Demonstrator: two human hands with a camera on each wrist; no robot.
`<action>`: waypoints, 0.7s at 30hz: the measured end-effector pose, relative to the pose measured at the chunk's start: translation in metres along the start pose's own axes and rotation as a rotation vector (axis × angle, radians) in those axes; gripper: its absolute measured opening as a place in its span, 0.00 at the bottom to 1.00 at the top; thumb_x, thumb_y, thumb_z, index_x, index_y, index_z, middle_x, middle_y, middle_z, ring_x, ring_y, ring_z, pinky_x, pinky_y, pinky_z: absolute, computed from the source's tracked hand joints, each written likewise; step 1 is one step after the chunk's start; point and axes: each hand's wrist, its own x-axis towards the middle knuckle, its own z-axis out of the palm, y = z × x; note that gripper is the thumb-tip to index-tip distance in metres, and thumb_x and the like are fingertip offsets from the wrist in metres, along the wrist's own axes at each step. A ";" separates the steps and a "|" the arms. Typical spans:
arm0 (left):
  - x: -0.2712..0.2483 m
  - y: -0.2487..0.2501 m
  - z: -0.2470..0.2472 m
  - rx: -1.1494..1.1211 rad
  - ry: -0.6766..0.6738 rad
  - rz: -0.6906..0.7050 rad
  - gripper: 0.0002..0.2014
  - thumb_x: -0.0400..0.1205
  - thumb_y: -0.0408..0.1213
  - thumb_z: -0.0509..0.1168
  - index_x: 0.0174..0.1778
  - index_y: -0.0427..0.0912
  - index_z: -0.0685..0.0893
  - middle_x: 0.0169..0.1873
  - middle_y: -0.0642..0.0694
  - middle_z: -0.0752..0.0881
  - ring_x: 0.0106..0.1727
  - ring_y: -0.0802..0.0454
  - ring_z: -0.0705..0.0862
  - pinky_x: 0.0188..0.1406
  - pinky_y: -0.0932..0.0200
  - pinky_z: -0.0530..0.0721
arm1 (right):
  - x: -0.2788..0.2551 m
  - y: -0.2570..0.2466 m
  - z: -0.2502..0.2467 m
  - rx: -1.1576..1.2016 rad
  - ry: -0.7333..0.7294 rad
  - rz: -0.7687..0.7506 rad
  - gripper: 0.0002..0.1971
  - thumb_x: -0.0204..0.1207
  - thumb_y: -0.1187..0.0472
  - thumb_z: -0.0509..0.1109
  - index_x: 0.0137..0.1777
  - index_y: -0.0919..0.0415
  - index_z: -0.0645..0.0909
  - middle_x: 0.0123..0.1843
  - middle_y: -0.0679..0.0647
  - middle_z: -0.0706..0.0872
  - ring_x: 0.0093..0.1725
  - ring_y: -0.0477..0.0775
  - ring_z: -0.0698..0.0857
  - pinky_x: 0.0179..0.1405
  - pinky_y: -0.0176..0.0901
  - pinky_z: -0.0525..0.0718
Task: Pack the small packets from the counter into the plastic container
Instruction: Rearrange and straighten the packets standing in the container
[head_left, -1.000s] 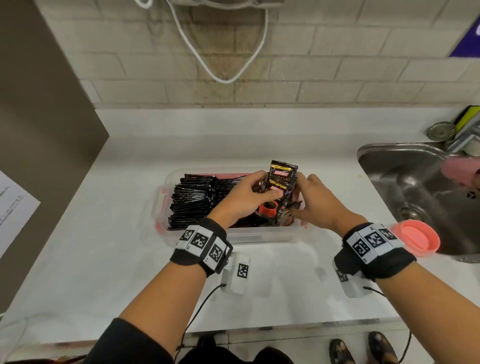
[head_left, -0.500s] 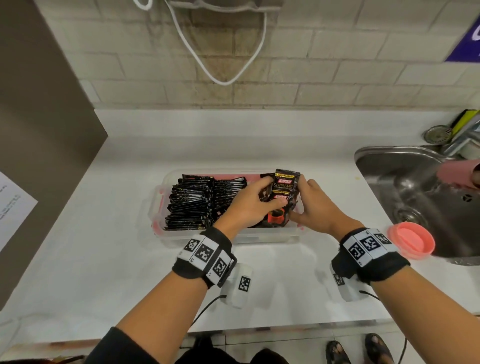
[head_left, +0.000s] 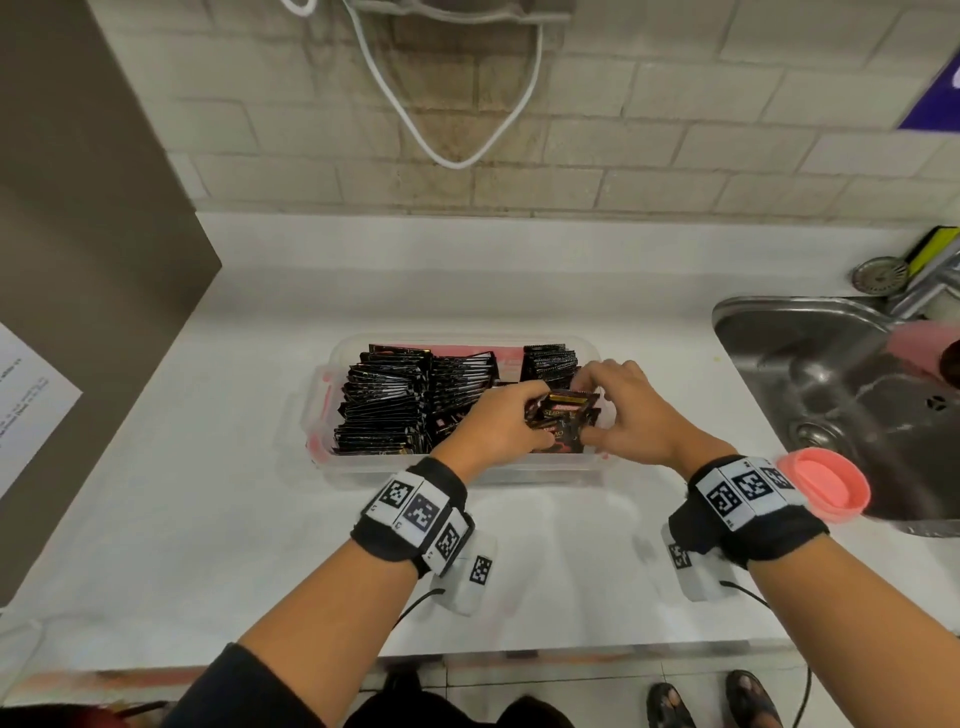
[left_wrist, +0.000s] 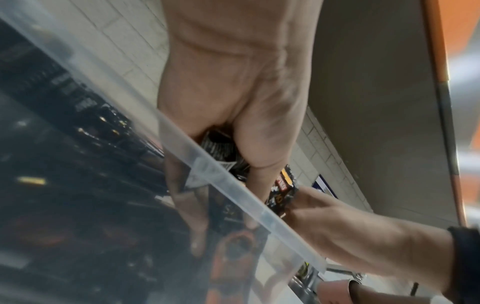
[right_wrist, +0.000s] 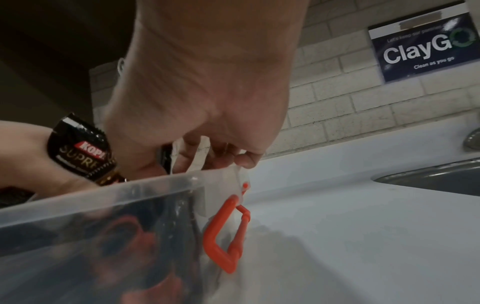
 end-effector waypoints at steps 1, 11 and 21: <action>0.000 0.002 0.003 0.035 -0.011 0.006 0.19 0.74 0.38 0.78 0.60 0.48 0.84 0.48 0.51 0.88 0.48 0.51 0.85 0.47 0.56 0.81 | -0.002 -0.002 -0.001 0.034 0.017 -0.008 0.24 0.63 0.54 0.74 0.61 0.49 0.75 0.52 0.49 0.79 0.54 0.54 0.70 0.53 0.47 0.71; 0.001 0.003 -0.002 -0.091 -0.021 -0.075 0.28 0.66 0.57 0.83 0.48 0.44 0.76 0.36 0.50 0.83 0.34 0.57 0.79 0.33 0.62 0.76 | -0.008 -0.005 0.005 0.065 0.133 -0.128 0.09 0.72 0.66 0.76 0.48 0.52 0.84 0.42 0.50 0.83 0.45 0.48 0.79 0.46 0.44 0.80; -0.004 0.007 -0.018 -0.664 -0.027 -0.133 0.28 0.80 0.71 0.51 0.47 0.47 0.74 0.31 0.54 0.69 0.30 0.56 0.68 0.35 0.55 0.67 | -0.006 -0.009 0.012 0.060 0.152 -0.115 0.23 0.64 0.43 0.83 0.56 0.47 0.81 0.52 0.47 0.77 0.55 0.47 0.72 0.57 0.33 0.72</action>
